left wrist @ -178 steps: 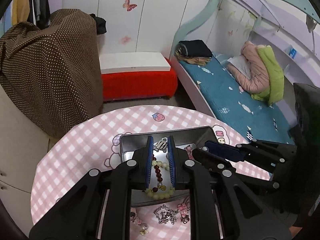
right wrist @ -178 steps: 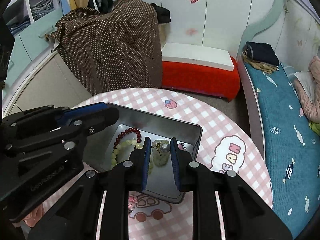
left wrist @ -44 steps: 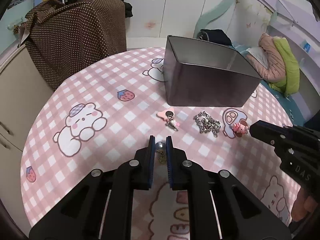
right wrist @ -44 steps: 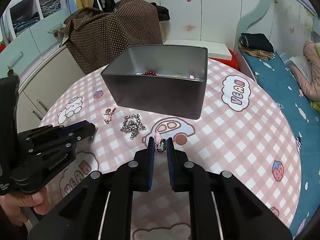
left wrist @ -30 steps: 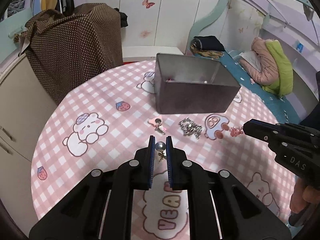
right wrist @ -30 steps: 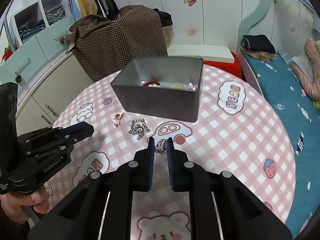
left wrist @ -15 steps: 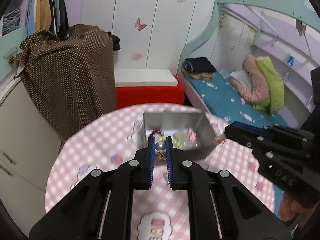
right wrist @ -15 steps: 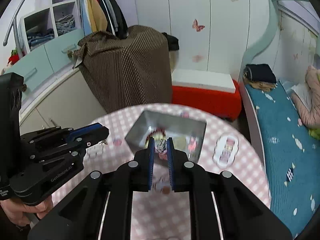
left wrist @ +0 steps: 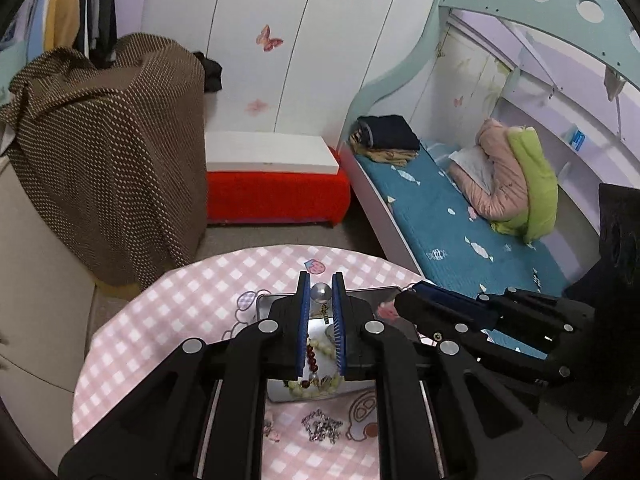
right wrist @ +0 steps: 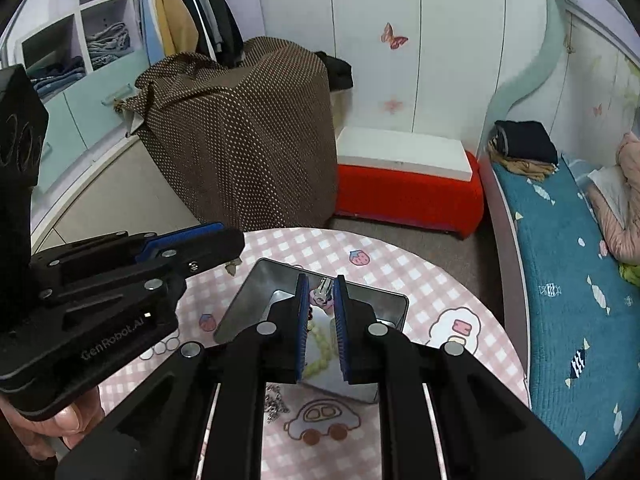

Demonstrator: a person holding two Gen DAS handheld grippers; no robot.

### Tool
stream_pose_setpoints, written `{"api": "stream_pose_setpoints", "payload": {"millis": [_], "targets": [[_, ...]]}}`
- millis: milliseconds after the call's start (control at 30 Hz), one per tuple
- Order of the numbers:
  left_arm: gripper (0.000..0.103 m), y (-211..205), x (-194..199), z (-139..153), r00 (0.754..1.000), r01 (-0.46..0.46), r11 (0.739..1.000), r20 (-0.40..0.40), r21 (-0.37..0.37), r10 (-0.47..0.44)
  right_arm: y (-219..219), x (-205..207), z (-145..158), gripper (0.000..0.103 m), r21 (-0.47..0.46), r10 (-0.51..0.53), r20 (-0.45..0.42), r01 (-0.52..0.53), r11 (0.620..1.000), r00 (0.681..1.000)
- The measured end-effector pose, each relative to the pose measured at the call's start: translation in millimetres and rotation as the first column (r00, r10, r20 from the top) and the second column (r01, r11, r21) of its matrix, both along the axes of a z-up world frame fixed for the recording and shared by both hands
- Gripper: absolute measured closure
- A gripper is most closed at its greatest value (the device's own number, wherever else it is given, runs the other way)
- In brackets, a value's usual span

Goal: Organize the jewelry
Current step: 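Open both grippers in the tin and withdraw them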

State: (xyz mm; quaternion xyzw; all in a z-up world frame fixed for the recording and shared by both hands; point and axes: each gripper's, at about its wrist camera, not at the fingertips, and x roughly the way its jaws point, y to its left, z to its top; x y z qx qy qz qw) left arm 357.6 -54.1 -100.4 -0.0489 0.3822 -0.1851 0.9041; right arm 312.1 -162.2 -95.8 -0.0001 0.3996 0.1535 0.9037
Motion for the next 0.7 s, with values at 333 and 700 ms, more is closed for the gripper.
{"api": "stream_pose_setpoints", "payload": {"millis": [333,700], "targets": [[0.092,-13,28,-28,0.996,0.025,1.000,-0.081,0.003,-0.024,-7,20,-21,0.092,0.011,-0.006,-0.079,0.007,1.000,0.997],[0.084,-17,28,-37,0.994,0.042,0.996,-0.108,0.072,-0.034,-12,24,-31,0.085,-0.002,-0.027,-0.131,0.027,1.000,0.991]]}}
